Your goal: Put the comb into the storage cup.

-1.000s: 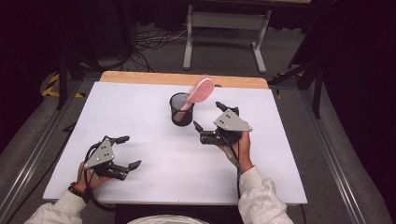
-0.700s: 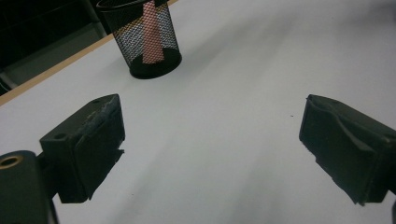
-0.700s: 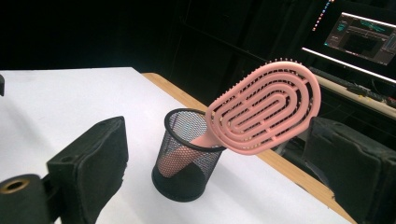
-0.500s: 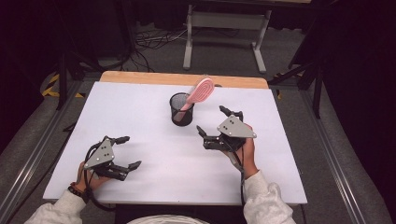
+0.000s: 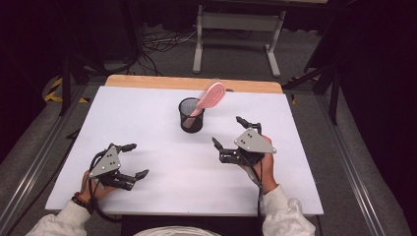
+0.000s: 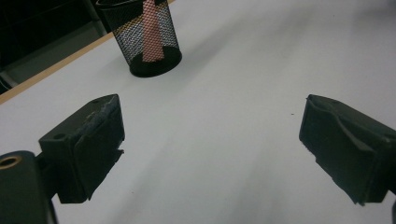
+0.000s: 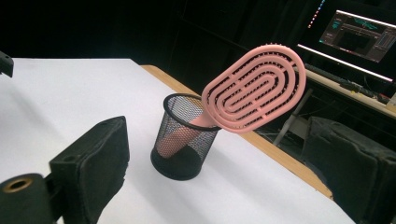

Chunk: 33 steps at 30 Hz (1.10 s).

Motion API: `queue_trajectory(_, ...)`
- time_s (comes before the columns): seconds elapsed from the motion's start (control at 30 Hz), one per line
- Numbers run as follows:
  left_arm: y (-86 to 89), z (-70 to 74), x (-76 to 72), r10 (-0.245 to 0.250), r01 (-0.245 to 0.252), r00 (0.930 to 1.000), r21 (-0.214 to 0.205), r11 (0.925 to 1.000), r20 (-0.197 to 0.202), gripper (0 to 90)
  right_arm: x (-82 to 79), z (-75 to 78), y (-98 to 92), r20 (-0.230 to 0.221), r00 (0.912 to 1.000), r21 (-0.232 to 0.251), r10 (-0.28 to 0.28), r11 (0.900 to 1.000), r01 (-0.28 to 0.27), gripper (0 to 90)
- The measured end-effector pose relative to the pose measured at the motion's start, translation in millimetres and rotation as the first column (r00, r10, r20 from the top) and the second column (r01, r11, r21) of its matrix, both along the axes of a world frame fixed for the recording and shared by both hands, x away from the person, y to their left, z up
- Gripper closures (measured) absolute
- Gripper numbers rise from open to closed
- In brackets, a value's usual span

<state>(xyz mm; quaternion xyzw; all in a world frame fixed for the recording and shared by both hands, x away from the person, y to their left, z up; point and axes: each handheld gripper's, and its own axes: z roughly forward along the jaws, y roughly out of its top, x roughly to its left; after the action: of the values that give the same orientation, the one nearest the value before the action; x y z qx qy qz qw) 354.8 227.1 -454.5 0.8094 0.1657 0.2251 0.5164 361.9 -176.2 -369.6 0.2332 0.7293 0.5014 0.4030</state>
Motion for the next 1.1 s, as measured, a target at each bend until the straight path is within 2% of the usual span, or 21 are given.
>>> queue_trajectory(0.43, 0.0, 0.1, -0.2, 0.005, -0.005, 1.0000, -0.001, 1.0000, 0.001, 7.9, -10.7, -7.6, -11.7, -0.005, 1.0000, -0.044, -0.004, 0.9990, 0.004, 8.2)
queue_trajectory(0.67, 0.4, 0.4, -0.5, 0.006, -0.006, 1.0000, -0.001, 1.0000, 0.005, 7.9, -16.2, -15.2, -19.2, -0.008, 0.9999, -0.061, -0.014, 0.9980, 0.013, 8.2)
queue_trajectory(0.9, -0.1, 0.4, -0.9, 0.008, -0.008, 0.9999, 0.007, 0.9999, 0.007, 7.6, -21.8, -25.0, -26.3, -0.016, 0.9999, -0.088, 0.002, 0.9961, -0.003, 9.2)
queue_trajectory(1.1, 0.3, 0.2, -0.7, 0.007, -0.007, 1.0000, 0.009, 0.9999, 0.006, 7.6, -25.4, -31.6, -33.2, -0.022, 0.9998, -0.089, 0.003, 0.9960, -0.004, 9.6)
